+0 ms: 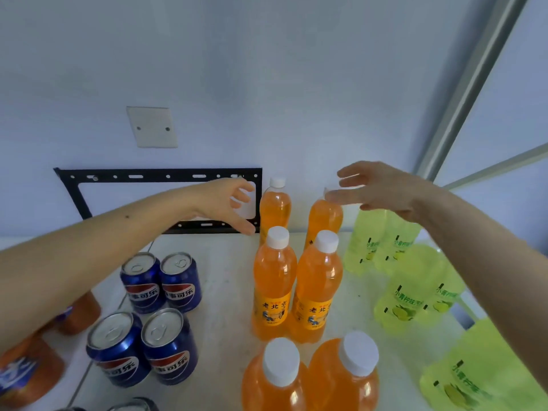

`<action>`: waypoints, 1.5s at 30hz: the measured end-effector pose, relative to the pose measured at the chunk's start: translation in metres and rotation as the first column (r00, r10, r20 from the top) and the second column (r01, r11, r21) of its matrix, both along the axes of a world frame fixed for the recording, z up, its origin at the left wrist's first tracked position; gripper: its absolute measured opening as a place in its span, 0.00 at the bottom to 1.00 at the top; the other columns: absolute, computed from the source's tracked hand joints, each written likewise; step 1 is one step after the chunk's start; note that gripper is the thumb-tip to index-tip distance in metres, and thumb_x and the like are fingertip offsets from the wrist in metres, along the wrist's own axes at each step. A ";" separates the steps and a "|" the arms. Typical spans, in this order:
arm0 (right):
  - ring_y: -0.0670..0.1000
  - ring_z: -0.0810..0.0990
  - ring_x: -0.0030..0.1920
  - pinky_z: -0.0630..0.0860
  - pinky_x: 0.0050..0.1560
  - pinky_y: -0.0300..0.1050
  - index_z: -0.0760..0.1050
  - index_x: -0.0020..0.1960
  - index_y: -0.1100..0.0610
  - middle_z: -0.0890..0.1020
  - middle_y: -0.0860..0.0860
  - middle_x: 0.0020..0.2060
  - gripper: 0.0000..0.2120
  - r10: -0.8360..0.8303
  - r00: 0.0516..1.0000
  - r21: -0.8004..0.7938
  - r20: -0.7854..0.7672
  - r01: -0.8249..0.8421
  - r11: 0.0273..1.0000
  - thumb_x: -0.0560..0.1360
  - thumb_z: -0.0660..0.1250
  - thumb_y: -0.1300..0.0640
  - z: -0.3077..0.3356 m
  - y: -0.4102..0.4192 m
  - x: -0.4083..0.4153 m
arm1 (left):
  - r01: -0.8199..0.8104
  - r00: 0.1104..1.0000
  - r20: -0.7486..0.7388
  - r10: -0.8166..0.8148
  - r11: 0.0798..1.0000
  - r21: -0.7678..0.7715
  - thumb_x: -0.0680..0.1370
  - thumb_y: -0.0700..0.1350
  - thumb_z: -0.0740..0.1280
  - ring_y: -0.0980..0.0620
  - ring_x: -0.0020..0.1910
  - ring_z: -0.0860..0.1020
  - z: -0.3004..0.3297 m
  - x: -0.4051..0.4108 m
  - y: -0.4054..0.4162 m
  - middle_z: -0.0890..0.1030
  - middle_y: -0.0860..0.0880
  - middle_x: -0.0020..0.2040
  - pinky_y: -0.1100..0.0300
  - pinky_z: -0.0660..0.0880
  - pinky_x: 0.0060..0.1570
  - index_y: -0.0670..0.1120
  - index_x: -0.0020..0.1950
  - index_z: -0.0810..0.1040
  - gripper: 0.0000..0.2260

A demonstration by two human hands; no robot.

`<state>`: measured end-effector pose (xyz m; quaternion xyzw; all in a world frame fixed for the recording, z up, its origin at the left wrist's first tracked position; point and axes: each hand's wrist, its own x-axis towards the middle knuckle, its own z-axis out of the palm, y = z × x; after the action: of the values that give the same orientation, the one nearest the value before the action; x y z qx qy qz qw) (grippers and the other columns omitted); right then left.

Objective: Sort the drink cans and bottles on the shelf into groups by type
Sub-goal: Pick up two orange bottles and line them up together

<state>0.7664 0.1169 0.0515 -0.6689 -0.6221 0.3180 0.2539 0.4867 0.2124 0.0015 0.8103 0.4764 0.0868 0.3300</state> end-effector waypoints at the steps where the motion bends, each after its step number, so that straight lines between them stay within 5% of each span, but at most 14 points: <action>1: 0.52 0.72 0.66 0.70 0.65 0.49 0.62 0.74 0.52 0.70 0.50 0.70 0.46 -0.068 0.997 0.016 0.023 0.068 0.998 0.62 0.78 0.43 -0.009 0.011 -0.002 | -0.031 1.000 -0.006 0.031 0.999 0.024 0.66 0.48 0.80 0.50 0.71 0.67 -0.007 0.007 0.006 0.66 0.49 0.74 0.51 0.68 0.68 0.50 0.77 0.57 0.46; 4: 0.56 0.67 0.70 0.69 0.66 0.52 0.52 0.77 0.53 0.64 0.53 0.73 0.56 -0.171 0.982 0.023 0.081 0.169 0.985 0.59 0.81 0.43 -0.045 0.038 -0.007 | -0.046 0.995 0.089 0.046 0.999 -0.002 0.63 0.52 0.81 0.48 0.73 0.64 -0.038 0.031 0.022 0.64 0.49 0.75 0.48 0.66 0.70 0.50 0.78 0.54 0.51; 6: 0.55 0.71 0.66 0.74 0.61 0.52 0.55 0.76 0.53 0.69 0.52 0.69 0.55 -0.192 0.981 -0.016 0.033 0.193 0.981 0.58 0.82 0.45 -0.066 0.051 -0.007 | -0.018 0.974 0.224 0.026 0.999 -0.039 0.60 0.55 0.82 0.52 0.68 0.70 -0.057 0.045 0.033 0.70 0.51 0.70 0.51 0.70 0.66 0.52 0.74 0.60 0.48; 9: 0.52 0.77 0.48 0.74 0.40 0.45 0.69 0.63 0.51 0.78 0.49 0.52 0.37 -0.179 0.982 -0.041 -0.057 0.177 0.983 0.59 0.82 0.47 -0.082 0.065 -0.005 | -0.010 0.927 0.374 0.030 0.998 -0.056 0.61 0.49 0.83 0.54 0.58 0.78 -0.073 0.060 0.047 0.78 0.53 0.59 0.55 0.79 0.56 0.54 0.65 0.70 0.37; 11: 0.53 0.78 0.43 0.74 0.35 0.46 0.75 0.54 0.51 0.80 0.51 0.46 0.26 -0.158 0.984 -0.044 -0.088 0.154 0.987 0.60 0.81 0.48 -0.086 0.073 -0.004 | -0.009 0.910 0.413 0.042 0.997 -0.081 0.65 0.43 0.81 0.55 0.56 0.79 -0.077 0.065 0.053 0.79 0.53 0.57 0.59 0.79 0.52 0.55 0.62 0.72 0.31; 15: 0.55 0.82 0.47 0.80 0.37 0.48 0.79 0.49 0.51 0.83 0.53 0.46 0.21 -0.117 0.991 -0.006 -0.061 0.116 0.993 0.59 0.80 0.48 -0.087 0.081 -0.001 | 0.030 0.928 0.373 -0.002 0.997 -0.069 0.64 0.47 0.81 0.56 0.55 0.80 -0.076 0.058 0.061 0.81 0.54 0.56 0.53 0.79 0.56 0.53 0.63 0.74 0.30; 25: 0.54 0.81 0.54 0.81 0.52 0.56 0.76 0.57 0.51 0.81 0.50 0.52 0.23 0.152 0.987 -0.084 -0.050 -0.156 0.984 0.64 0.79 0.57 -0.075 0.093 -0.017 | 0.202 0.937 0.310 -0.159 0.973 -0.112 0.70 0.40 0.77 0.60 0.54 0.79 -0.067 0.045 0.053 0.79 0.59 0.55 0.66 0.78 0.48 0.59 0.59 0.72 0.24; 37: 0.53 0.80 0.57 0.78 0.59 0.54 0.77 0.58 0.53 0.82 0.50 0.53 0.24 0.147 0.988 -0.150 -0.042 -0.152 0.977 0.64 0.80 0.56 -0.074 0.095 -0.016 | 0.210 0.951 0.256 -0.176 0.971 -0.113 0.69 0.42 0.78 0.59 0.55 0.78 -0.065 0.049 0.055 0.78 0.59 0.55 0.67 0.78 0.46 0.59 0.59 0.72 0.25; 41: 0.53 0.79 0.57 0.76 0.58 0.48 0.76 0.59 0.54 0.81 0.50 0.55 0.24 0.146 0.988 -0.112 0.050 -0.140 0.984 0.65 0.79 0.56 -0.066 0.090 -0.014 | 0.202 0.965 0.184 -0.187 0.977 -0.065 0.68 0.44 0.79 0.59 0.56 0.78 -0.052 0.044 0.053 0.78 0.58 0.56 0.62 0.78 0.54 0.58 0.59 0.72 0.25; 45: 0.54 0.76 0.59 0.77 0.57 0.51 0.68 0.68 0.53 0.76 0.51 0.61 0.35 0.114 0.973 -0.129 0.198 -0.089 0.988 0.66 0.79 0.50 -0.039 0.077 -0.012 | 0.127 0.989 0.076 -0.125 0.992 -0.013 0.66 0.48 0.80 0.52 0.61 0.76 -0.025 0.038 0.054 0.76 0.52 0.64 0.53 0.75 0.62 0.54 0.66 0.68 0.32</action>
<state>0.7548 0.1936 0.0127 -0.6794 -0.6581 0.2966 0.1312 0.5248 0.2660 -0.0236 0.8319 0.4124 0.0919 0.3597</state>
